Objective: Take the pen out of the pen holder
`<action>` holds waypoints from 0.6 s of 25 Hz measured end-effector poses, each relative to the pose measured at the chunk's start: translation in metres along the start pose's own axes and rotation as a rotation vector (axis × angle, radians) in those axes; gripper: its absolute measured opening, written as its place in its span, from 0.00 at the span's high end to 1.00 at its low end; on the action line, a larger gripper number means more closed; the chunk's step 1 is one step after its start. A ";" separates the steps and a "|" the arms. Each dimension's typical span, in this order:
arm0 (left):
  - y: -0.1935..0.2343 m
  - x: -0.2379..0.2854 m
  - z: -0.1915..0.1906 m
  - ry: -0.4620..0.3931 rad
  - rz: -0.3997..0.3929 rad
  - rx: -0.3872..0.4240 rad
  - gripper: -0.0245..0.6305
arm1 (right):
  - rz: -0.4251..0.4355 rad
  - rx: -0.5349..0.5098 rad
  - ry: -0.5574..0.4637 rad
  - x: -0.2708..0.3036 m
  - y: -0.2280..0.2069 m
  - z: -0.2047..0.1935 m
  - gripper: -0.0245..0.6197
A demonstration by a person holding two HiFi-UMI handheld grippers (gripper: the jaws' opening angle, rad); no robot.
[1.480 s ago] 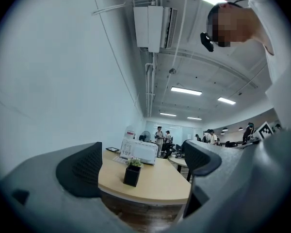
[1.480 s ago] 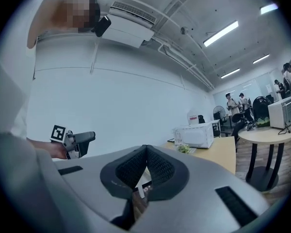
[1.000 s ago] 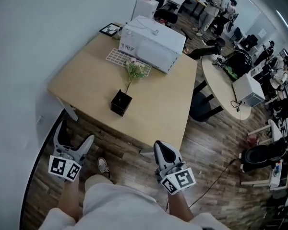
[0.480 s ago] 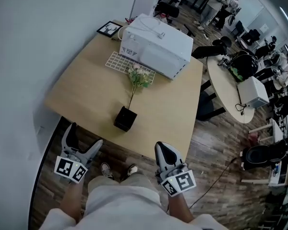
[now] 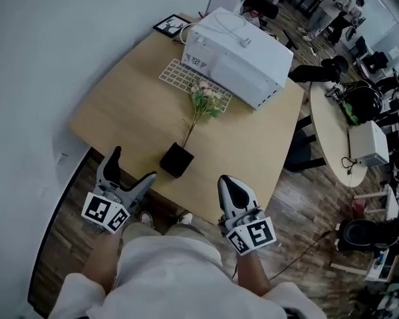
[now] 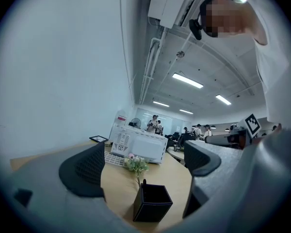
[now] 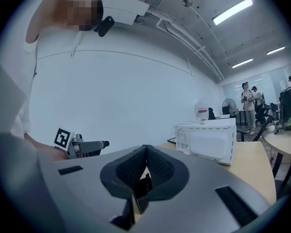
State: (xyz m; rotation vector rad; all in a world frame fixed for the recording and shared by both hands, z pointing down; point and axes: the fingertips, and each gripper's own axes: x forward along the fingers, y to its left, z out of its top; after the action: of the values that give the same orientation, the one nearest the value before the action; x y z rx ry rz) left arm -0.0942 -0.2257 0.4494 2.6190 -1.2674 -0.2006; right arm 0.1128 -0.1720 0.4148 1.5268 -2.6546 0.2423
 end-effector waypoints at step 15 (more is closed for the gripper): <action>-0.002 0.066 -0.085 0.219 -0.122 0.009 0.32 | -0.025 0.107 0.067 0.000 -0.034 -0.050 0.96</action>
State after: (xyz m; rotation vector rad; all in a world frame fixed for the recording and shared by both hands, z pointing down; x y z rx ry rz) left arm -0.0337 -0.2642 0.5294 2.6410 -1.0406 0.0710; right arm 0.1412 -0.1798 0.4679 1.5508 -2.6087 0.4326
